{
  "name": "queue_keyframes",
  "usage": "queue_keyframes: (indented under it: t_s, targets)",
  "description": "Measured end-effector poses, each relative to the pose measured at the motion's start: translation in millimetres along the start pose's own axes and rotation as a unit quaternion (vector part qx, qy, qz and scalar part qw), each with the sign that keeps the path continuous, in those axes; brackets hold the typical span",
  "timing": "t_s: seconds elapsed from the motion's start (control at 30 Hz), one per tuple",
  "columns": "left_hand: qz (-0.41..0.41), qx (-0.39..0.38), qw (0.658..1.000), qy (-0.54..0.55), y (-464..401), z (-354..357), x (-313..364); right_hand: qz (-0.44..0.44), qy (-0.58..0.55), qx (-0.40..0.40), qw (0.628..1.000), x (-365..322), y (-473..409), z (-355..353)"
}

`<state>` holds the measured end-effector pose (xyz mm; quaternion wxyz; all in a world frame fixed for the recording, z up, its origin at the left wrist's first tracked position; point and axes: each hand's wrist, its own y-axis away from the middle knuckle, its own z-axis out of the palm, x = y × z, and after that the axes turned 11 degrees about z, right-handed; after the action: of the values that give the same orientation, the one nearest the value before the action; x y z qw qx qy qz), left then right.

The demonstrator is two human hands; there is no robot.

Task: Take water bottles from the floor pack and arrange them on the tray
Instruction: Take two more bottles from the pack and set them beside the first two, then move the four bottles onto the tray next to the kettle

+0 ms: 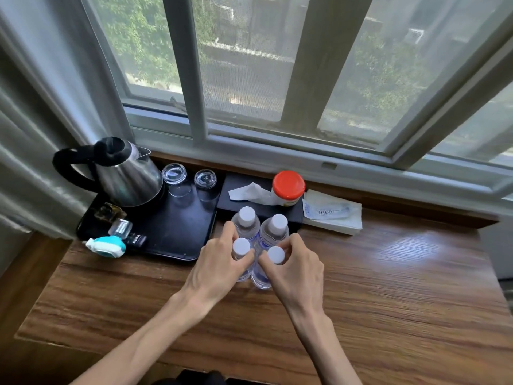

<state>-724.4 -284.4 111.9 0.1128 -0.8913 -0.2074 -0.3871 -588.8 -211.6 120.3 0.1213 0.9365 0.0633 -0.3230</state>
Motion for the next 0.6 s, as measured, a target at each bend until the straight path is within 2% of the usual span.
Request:
queue_keyframes:
  t_s: [0.27,0.47,0.6]
  targets:
    - [0.015,0.004,1.0,0.018,6,2,-5,0.001,-0.011,0.024,1.0,11,5,5]
    - [0.029,0.018,0.999,-0.009,19,6,-17,-0.009,-0.091,0.028,0.995,36,10,19]
    - [0.005,-0.018,1.0,0.022,29,24,-47,-0.028,-0.092,0.027,0.995,57,18,33]
